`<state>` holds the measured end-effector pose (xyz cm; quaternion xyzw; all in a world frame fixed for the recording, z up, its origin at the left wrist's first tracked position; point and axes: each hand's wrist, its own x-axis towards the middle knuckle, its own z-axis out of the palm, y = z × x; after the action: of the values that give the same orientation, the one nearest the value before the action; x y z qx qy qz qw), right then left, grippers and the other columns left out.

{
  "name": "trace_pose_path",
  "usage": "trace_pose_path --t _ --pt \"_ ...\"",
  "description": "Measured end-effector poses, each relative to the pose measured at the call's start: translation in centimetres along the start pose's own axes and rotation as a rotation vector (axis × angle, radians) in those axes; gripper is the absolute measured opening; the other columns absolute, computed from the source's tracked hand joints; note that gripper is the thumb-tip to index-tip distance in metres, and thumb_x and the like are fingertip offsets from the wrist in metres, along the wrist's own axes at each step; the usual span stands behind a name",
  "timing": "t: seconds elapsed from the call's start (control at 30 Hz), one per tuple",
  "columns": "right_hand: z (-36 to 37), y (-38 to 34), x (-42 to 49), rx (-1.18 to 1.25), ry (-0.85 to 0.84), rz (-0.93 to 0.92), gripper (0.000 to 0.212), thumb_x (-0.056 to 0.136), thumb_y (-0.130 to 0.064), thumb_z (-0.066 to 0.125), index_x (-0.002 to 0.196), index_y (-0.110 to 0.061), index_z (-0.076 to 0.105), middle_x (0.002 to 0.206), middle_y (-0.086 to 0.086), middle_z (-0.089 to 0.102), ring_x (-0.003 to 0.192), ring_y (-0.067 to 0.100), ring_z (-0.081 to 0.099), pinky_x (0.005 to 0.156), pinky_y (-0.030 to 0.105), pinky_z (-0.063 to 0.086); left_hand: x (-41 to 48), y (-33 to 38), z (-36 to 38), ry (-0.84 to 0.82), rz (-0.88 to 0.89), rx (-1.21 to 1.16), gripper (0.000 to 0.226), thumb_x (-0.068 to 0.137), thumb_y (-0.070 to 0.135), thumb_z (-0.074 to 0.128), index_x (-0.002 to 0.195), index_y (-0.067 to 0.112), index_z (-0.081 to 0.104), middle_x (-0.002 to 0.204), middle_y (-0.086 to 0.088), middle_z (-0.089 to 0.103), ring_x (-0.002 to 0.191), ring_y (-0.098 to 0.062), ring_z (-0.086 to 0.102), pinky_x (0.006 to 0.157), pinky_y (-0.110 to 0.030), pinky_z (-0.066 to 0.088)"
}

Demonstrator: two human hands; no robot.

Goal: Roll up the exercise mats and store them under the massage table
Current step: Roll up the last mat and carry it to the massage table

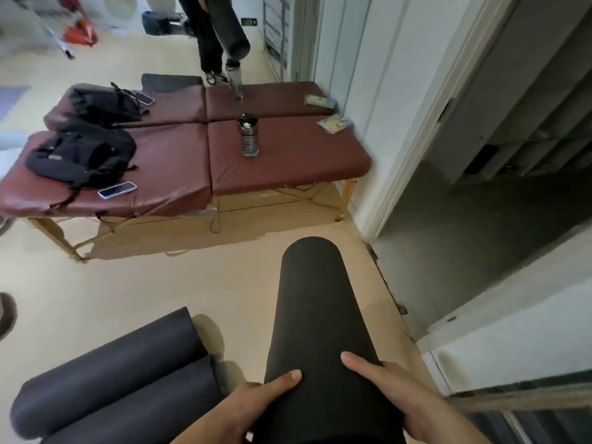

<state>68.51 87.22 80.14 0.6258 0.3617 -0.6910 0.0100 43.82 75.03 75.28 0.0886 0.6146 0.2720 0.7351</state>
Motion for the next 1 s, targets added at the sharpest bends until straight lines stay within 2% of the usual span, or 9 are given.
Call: trace_pose_path --t 0.13,0.3,0.43,0.6,0.67,0.73,0.8,0.9,1.0 --pt "-1.8 -7.1 5.6 -0.074 -0.061 0.038 0.098 0.049 -0.065 0.1 0.127 -0.013 0.073 0.107 0.006 0.083 0.107 0.029 0.076 0.092 0.04 0.06 4.8 5.2 -0.9 0.089 0.039 -0.033 0.087 0.047 0.062 0.103 0.111 0.008 0.079 0.106 -0.003 0.082 0.104 -0.021 0.078 0.101 -0.037 0.058" --pt "-3.6 -16.1 16.2 -0.164 -0.045 0.056 0.101 0.055 -0.063 0.094 0.137 -0.012 0.065 0.118 0.007 0.077 0.11 0.027 0.071 0.092 0.038 0.057 13.6 12.7 -3.9 0.122 0.035 -0.001 0.091 0.046 0.073 0.098 0.11 0.01 0.083 0.107 0.005 0.082 0.102 -0.012 0.078 0.097 -0.028 0.057" --pt "-6.5 -21.6 27.0 -0.217 -0.067 0.001 0.14 0.037 -0.079 0.098 0.155 -0.017 0.051 0.144 0.002 0.066 0.136 0.028 0.059 0.121 0.045 0.042 21.4 18.8 -6.9 0.106 0.034 0.006 0.087 0.044 0.076 0.097 0.103 0.012 0.086 0.107 0.007 0.082 0.102 -0.01 0.077 0.104 -0.028 0.053" --pt "-9.2 -27.1 38.5 -0.204 -0.075 0.004 0.153 0.03 -0.093 0.087 0.16 -0.025 0.044 0.159 -0.004 0.053 0.148 0.023 0.048 0.127 0.048 0.034 30.0 25.6 -9.1 0.139 -0.031 -0.023 0.097 0.042 0.074 0.099 0.109 0.005 0.082 0.107 0.003 0.082 0.102 -0.015 0.078 0.104 -0.032 0.056" --pt "-9.3 -30.1 40.7 -0.233 -0.079 -0.01 0.139 0.044 -0.084 0.092 0.159 -0.022 0.045 0.155 -0.002 0.056 0.143 0.024 0.052 0.123 0.046 0.039 33.3 27.7 -9.1 0.161 -0.022 -0.059 0.101 0.041 0.069 0.101 0.113 0.003 0.078 0.105 0.0 0.083 0.098 -0.018 0.079 0.097 -0.034 0.06" --pt "-9.5 -32.7 44.4 -0.201 -0.08 0.092 0.108 0.062 -0.064 0.096 0.15 -0.017 0.054 0.132 0.001 0.069 0.118 0.023 0.067 0.093 0.039 0.057 37.4 29.3 -8.8 0.191 -0.033 -0.086 0.098 0.045 0.065 0.102 0.117 0.005 0.074 0.106 -0.001 0.082 0.096 -0.019 0.079 0.083 -0.033 0.063" --pt "-10.4 -33.3 48.2 -0.166 -0.142 0.119 0.089 0.069 -0.052 0.095 0.143 -0.016 0.059 0.118 0.002 0.075 0.103 0.023 0.072 0.072 0.033 0.056 41.4 30.1 -8.3 0.255 -0.043 -0.099 0.089 0.053 0.062 0.1 0.119 0.009 0.071 0.107 0.0 0.081 0.094 -0.017 0.078 0.068 -0.028 0.06" --pt "-12.5 -33.3 55.4 -0.164 -0.219 0.106 0.107 0.059 -0.054 0.102 0.147 -0.013 0.057 0.128 0.003 0.076 0.116 0.026 0.072 0.085 0.035 0.06 48.7 29.7 -8.2 0.319 -0.073 -0.137 0.1 0.041 0.065 0.102 0.118 0.009 0.073 0.106 0.0 0.082 0.095 -0.018 0.079 0.081 -0.032 0.063" --pt "-13.6 -34.6 61.4 -0.253 -0.203 0.016 0.094 0.091 -0.049 0.079 0.164 -0.012 0.032 0.165 0.0 0.043 0.155 0.021 0.037 0.111 0.018 0.04 55.4 27.8 -8.4 0.34 -0.006 -0.138 0.104 0.038 0.072 0.101 0.121 0.015 0.075 0.109 0.006 0.082 0.102 -0.012 0.077 0.1 -0.034 0.058"
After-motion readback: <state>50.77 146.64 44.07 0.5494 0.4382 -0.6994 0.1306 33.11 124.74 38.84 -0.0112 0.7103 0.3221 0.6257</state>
